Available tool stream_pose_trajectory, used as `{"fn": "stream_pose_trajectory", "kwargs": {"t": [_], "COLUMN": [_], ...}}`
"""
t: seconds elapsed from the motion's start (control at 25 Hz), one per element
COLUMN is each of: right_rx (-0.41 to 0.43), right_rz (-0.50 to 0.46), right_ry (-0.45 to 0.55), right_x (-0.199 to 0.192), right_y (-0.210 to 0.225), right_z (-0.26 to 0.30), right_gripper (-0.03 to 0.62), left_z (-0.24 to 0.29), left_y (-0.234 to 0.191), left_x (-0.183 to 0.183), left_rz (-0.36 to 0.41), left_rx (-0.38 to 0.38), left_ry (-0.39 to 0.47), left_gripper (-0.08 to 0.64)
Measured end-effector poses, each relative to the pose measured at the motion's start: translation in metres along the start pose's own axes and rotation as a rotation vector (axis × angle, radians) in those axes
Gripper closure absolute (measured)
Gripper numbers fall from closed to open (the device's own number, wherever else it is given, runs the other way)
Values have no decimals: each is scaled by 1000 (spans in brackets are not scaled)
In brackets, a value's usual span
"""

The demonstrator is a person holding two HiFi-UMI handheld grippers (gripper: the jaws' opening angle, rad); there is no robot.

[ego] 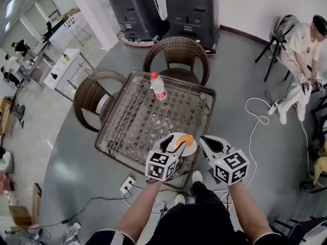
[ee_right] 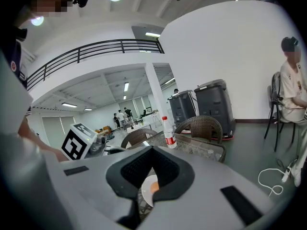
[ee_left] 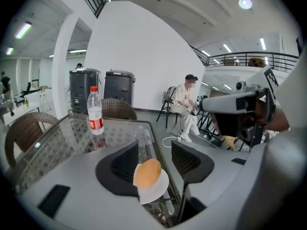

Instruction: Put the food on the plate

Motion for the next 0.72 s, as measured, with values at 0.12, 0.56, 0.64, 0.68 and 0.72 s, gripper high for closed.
{"fn": "stream_pose_trajectory", "kwargs": {"t": [0.12,0.56,0.64,0.68,0.72], "right_rx": [0,34,43,43,40], "right_rz": [-8,-65,-86,-97,-109], "right_ry": [18,123,153,167,181], "right_x": [5,42,54,60,66], "right_y": [-4,-33,-39,-42,-45], "right_z": [-3,-17,-19,-21,-22], "right_gripper": [588,588,588,588,588], "left_z": [-16,-71,-80,-85,-89], "left_y": [12,54,58,59,61], "left_x": [20,73,82,87,91], "left_rz": [41,95,91,87,83], "left_rx": [-11,-78,-88,-93,-98], "left_ry": [62,247,281,295,308], "left_gripper": [398,551,551,551,551]}}
Point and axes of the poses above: the fingertips, and each gripper's own axes: z forward along the fingers, y to its right, x out of its top, the point moved 4 cm from there along -z, backward along the fingers
